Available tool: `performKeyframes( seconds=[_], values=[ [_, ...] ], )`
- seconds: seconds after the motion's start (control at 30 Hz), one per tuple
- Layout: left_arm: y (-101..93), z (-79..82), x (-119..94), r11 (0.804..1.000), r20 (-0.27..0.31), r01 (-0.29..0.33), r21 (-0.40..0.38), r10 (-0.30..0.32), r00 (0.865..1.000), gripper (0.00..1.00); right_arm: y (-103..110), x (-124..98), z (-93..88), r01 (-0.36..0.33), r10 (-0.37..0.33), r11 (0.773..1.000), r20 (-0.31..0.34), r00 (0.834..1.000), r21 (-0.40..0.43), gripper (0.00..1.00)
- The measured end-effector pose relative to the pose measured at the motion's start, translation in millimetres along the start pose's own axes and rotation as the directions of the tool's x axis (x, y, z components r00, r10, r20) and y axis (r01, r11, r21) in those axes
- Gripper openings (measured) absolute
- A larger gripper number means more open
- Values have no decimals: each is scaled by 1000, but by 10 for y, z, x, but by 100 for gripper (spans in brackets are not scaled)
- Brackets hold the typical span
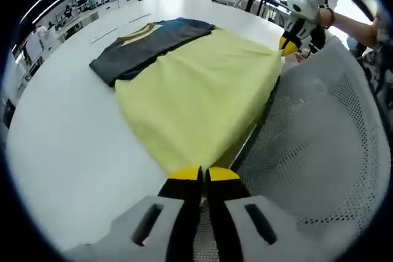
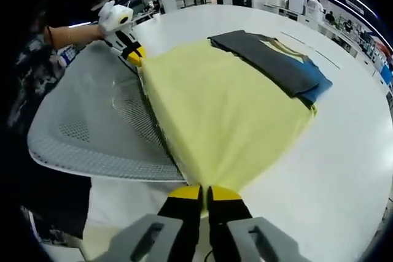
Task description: Fold the garment on the visible template until the final outline fits inside the template.
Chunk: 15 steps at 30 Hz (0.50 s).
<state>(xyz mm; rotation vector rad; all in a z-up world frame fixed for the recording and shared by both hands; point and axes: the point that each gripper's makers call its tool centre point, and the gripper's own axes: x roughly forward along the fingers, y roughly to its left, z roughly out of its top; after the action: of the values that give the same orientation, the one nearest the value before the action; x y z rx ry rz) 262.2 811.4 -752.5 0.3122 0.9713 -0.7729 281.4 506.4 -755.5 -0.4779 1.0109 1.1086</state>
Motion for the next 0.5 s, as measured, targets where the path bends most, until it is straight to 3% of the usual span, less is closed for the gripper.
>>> performKeyframes(
  seconds=[0.23, 0.4, 0.5],
  values=[
    [-154, -40, -69, 998, -25, 54, -40, -55, 998, 0, 77, -70, -50, -21, 20, 1000, -42, 999, -15, 0],
    [-105, 35, -117, 999, -47, 47, -8, -47, 998, 0, 63, -130, 14, -17, 15, 999, -47, 999, -31, 0],
    [-34, 133, -160, 999, -37, 32, 9, -31, 999, 0, -50, -204, 133, 23, -23, 1000, -14, 1000, -22, 0]
  ],
)
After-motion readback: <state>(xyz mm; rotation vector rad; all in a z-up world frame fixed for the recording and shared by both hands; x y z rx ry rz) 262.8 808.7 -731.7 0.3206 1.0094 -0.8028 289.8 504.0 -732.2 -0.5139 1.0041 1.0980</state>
